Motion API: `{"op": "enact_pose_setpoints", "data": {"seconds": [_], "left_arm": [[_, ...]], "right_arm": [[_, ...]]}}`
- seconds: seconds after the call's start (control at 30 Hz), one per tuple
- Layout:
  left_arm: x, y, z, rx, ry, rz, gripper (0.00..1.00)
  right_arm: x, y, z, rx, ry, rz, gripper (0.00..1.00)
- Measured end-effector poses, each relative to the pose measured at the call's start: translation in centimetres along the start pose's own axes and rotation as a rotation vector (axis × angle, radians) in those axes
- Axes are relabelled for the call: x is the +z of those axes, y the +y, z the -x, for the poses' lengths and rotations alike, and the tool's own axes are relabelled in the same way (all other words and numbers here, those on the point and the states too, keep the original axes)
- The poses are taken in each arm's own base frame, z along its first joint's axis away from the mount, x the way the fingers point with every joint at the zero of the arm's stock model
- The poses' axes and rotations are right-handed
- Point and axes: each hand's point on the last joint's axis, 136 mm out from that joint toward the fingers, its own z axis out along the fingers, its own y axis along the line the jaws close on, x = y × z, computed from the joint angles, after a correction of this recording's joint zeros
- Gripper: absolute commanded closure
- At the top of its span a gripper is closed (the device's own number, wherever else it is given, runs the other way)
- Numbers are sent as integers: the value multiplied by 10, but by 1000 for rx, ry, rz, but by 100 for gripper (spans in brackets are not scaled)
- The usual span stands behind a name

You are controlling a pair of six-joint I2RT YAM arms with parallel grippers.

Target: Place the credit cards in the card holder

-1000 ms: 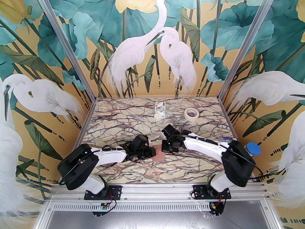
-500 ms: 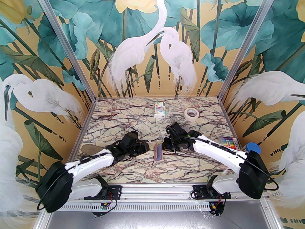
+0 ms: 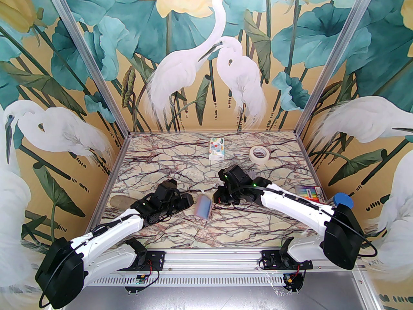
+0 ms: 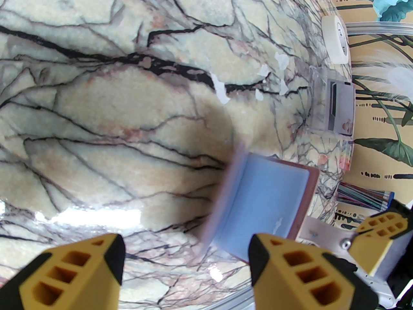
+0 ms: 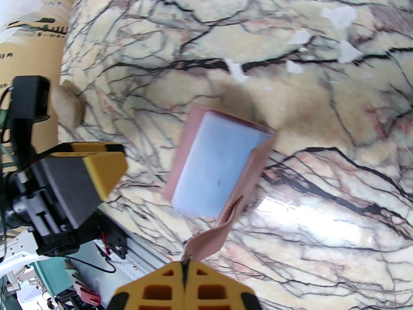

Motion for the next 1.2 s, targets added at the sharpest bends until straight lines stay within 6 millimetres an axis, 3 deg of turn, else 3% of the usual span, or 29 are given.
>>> {"op": "enact_pose_setpoints", "data": {"seconds": [0.23, 0.47, 0.9, 1.2], "left_arm": [[0, 1, -1, -1, 3, 4, 32], [2, 3, -3, -2, 10, 4, 34], [8, -19, -7, 11, 53, -104, 43], [10, -18, -10, 12, 63, -114, 46]], "right_arm": [[6, 2, 3, -4, 4, 3, 100], [4, -11, 5, -8, -15, -68, 100], [6, -13, 8, -24, -15, -68, 100], [37, 5, 23, -40, 24, 11, 100]]}}
